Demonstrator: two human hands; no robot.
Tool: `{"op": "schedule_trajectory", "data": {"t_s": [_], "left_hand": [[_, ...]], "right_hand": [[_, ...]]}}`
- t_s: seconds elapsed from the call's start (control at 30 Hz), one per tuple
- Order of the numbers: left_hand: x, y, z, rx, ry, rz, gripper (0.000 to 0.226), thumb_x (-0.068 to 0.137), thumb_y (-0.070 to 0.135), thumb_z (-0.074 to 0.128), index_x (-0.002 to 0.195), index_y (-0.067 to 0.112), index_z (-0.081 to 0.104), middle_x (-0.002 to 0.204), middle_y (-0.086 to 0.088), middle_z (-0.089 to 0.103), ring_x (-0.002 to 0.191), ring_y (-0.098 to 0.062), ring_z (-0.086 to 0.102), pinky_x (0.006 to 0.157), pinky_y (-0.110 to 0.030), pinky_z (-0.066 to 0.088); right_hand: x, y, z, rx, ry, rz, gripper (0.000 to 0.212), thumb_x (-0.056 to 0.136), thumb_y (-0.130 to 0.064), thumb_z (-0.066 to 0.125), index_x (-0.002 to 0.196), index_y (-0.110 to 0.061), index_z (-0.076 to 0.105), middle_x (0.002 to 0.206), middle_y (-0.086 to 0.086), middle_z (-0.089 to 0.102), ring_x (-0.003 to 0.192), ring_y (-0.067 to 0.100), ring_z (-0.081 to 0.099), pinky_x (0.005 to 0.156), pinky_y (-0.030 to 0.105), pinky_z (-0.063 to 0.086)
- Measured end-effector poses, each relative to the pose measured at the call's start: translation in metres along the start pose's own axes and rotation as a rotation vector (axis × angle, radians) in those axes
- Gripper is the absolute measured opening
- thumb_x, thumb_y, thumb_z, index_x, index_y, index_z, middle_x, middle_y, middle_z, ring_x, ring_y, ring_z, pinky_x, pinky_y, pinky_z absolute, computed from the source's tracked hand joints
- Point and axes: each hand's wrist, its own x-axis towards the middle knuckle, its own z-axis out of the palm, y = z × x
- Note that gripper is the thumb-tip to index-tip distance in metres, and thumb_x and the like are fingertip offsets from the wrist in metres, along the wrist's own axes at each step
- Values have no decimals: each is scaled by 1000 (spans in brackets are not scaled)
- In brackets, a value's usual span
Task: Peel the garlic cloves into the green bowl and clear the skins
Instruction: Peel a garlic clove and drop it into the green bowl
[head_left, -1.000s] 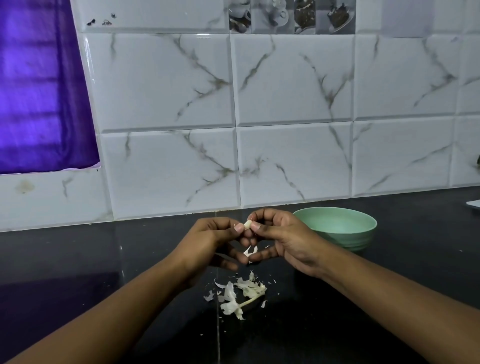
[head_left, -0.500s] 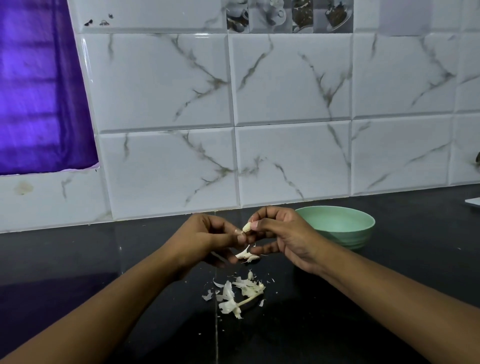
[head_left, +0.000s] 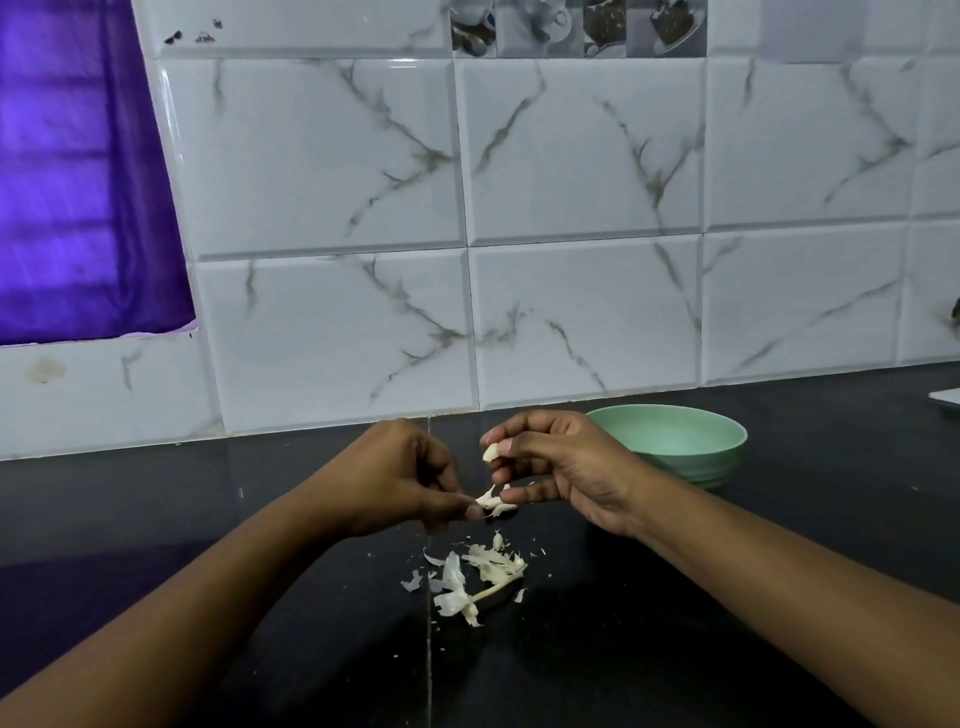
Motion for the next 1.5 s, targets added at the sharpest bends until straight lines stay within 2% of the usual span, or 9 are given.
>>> {"op": "schedule_trajectory", "data": {"t_s": [0.1, 0.27, 0.4, 0.5, 0.63, 0.77, 0.93, 1.27, 1.5], "left_hand": [[-1, -2, 0, 33, 102, 11, 33, 64, 45, 79, 54, 20, 61, 52, -1, 66, 43, -3, 52, 48, -16, 37], [0, -6, 4, 56, 302, 92, 14, 72, 38, 78, 84, 34, 72, 78, 22, 71, 61, 0, 67, 68, -30, 55], [-1, -3, 10, 50, 368, 131, 8, 72, 39, 77, 77, 36, 72, 65, 32, 65, 60, 2, 67, 59, -16, 49], [-1, -2, 11, 35, 391, 141, 5, 75, 34, 77, 77, 33, 73, 58, 27, 64, 57, 0, 66, 56, -11, 45], [0, 1, 12, -19, 380, 89, 2, 79, 27, 76, 79, 25, 76, 58, 18, 68, 55, -1, 66, 52, -9, 43], [2, 2, 11, -214, 338, -22, 5, 82, 19, 73, 78, 16, 74, 73, 2, 74, 61, -13, 71, 55, -22, 52], [2, 8, 14, -523, 321, -192, 9, 84, 7, 68, 75, 5, 71, 71, -11, 73, 57, -19, 69, 65, -32, 54], [6, 9, 19, -904, 307, -378, 14, 85, 4, 56, 77, 4, 67, 62, -7, 66, 50, -15, 63, 52, -25, 53], [7, 8, 24, -922, 247, -342, 14, 93, 9, 55, 82, 7, 64, 64, -1, 60, 48, -12, 60, 47, -23, 52]], "right_hand": [[0, 0, -1, 1, 0, 12, 8, 86, -2, 61, 87, -5, 69, 72, 6, 69, 64, 13, 66, 58, 25, 58], [0, 0, -1, 36, -14, 24, 12, 78, -9, 68, 88, -2, 69, 75, 10, 70, 61, 13, 67, 55, 22, 57], [0, 0, 0, 52, -9, 24, 26, 70, -18, 70, 87, 1, 67, 82, 15, 70, 60, 12, 67, 55, 21, 57], [0, 1, 0, 51, 10, 23, 23, 71, -18, 70, 85, 0, 66, 79, 13, 70, 59, 11, 66, 55, 21, 57], [0, 2, 1, 22, 7, 19, 13, 74, -13, 69, 80, -2, 65, 67, 7, 69, 57, 12, 66, 52, 20, 55], [0, 3, 3, -44, 39, -54, 6, 80, -3, 67, 83, 1, 65, 66, 5, 69, 57, 11, 66, 53, 19, 55], [1, 7, 6, -151, 70, -196, 2, 82, 0, 66, 84, -1, 67, 65, 0, 69, 61, 7, 66, 57, 17, 54], [-1, 7, 6, -598, 82, -518, 16, 84, -10, 69, 83, -26, 68, 79, -2, 71, 75, 12, 68, 73, 31, 58], [1, 8, 3, -435, 60, -438, 17, 83, -1, 67, 85, -19, 69, 83, -3, 73, 77, 10, 69, 71, 21, 55]]}}
